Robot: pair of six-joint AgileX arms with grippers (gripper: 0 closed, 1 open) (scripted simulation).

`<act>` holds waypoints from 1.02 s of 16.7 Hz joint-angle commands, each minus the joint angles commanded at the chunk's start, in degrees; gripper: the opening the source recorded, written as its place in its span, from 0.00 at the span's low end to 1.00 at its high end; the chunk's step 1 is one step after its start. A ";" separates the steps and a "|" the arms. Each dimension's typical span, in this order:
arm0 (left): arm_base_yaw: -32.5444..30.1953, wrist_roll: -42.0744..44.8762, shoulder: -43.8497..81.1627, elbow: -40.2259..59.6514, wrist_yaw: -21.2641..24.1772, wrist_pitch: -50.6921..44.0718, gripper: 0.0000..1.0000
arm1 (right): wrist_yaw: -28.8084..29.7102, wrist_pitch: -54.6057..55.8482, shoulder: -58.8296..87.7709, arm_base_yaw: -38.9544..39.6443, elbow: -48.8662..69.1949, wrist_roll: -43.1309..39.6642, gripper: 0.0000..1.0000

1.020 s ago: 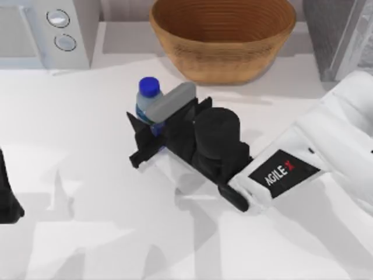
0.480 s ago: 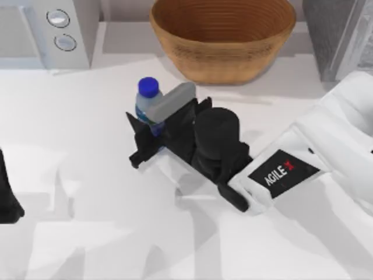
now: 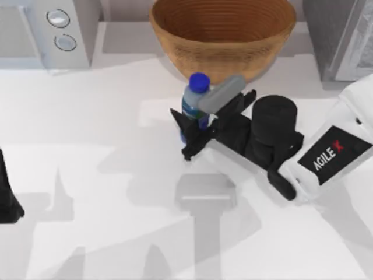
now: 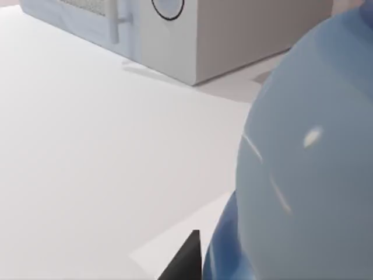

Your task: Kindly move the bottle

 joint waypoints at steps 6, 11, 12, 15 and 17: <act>0.00 0.00 0.00 0.00 0.00 0.00 1.00 | -23.55 4.84 -10.57 -22.94 -14.10 -3.78 0.00; 0.00 0.00 0.00 0.00 0.00 0.00 1.00 | -38.07 7.04 -19.83 -38.83 -26.71 -5.33 0.00; 0.00 0.00 0.00 0.00 0.00 0.00 1.00 | -39.38 7.05 -21.10 -40.35 -28.24 -5.40 0.00; 0.00 0.00 0.00 0.00 0.00 0.00 1.00 | -40.42 7.00 -22.29 -41.58 -29.49 -5.42 0.00; 0.00 0.00 0.00 0.00 0.00 0.00 1.00 | -40.42 7.00 -22.29 -41.58 -29.49 -5.42 0.00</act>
